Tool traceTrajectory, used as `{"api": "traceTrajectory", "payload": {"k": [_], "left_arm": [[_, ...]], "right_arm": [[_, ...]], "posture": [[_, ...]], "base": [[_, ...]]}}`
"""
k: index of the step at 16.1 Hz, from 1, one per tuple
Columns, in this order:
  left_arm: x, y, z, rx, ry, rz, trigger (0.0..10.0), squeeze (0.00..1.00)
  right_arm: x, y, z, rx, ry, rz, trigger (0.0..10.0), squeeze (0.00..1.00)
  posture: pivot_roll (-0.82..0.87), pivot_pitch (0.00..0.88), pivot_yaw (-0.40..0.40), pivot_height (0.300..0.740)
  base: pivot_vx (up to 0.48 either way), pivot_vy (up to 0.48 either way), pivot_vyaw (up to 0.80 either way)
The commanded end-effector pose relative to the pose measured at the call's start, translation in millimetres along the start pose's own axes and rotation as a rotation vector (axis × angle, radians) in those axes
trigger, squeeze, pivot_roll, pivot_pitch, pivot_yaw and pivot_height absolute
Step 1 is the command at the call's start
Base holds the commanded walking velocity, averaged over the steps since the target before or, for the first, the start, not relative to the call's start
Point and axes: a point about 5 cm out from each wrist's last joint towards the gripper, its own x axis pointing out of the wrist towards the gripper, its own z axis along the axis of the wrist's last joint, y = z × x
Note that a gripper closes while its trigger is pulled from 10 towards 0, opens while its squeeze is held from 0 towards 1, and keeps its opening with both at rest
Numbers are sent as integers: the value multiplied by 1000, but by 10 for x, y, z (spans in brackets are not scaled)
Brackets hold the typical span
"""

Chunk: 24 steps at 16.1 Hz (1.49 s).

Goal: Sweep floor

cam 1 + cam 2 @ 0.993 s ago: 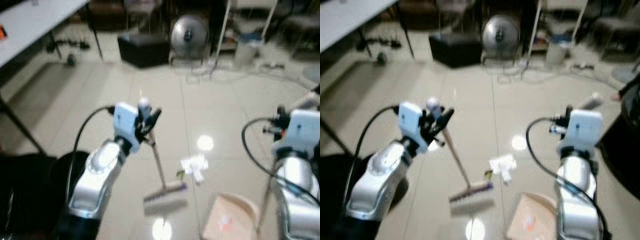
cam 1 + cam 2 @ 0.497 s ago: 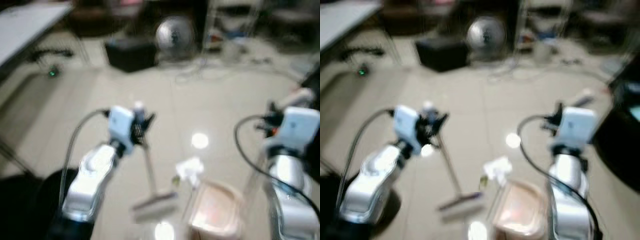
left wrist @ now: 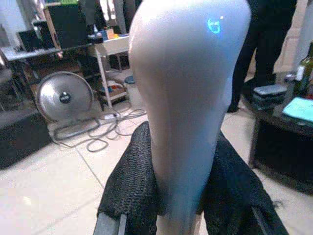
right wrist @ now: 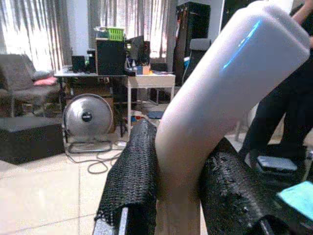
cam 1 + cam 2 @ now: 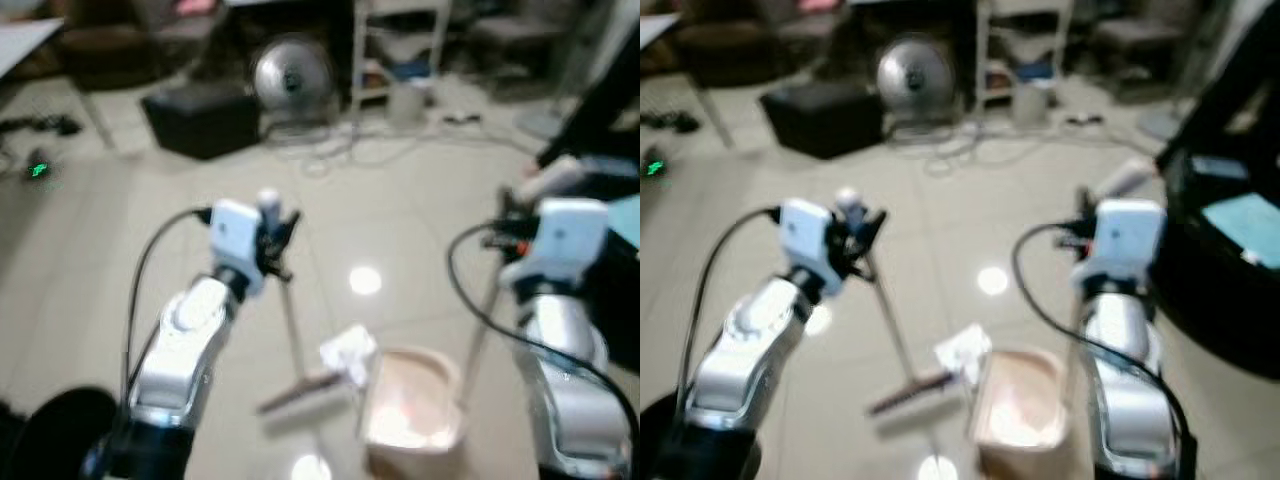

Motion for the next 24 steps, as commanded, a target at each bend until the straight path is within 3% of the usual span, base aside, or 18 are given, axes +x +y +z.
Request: {"api": "traceTrajectory", "payload": {"k": [1, 4, 17, 24], "left_arm": [[40, -30, 80, 13, -41, -6, 10000, 0], [41, 9, 108, 18, -56, 27, 10000, 0], [82, 27, 99, 11, -60, 43, 10000, 0], [84, 120, 97, 3, -66, 113, 10000, 0]], "right_arm": [[1, -66, -1, -50, 0, -2, 10000, 0], [17, -2, -4, -55, 5, 36, 10000, 0], [11, 15, -77, -5, 11, 67, 10000, 0], [42, -64, -60, -8, -27, 33, 10000, 0]], "posture": [[-132, 0, 47, 740], [-125, 0, 39, 740], [-109, 0, 51, 740], [-111, 0, 57, 740]], "base": [[330, 0, 0], [334, 0, 800], [337, 0, 0], [0, 0, 0]]}}
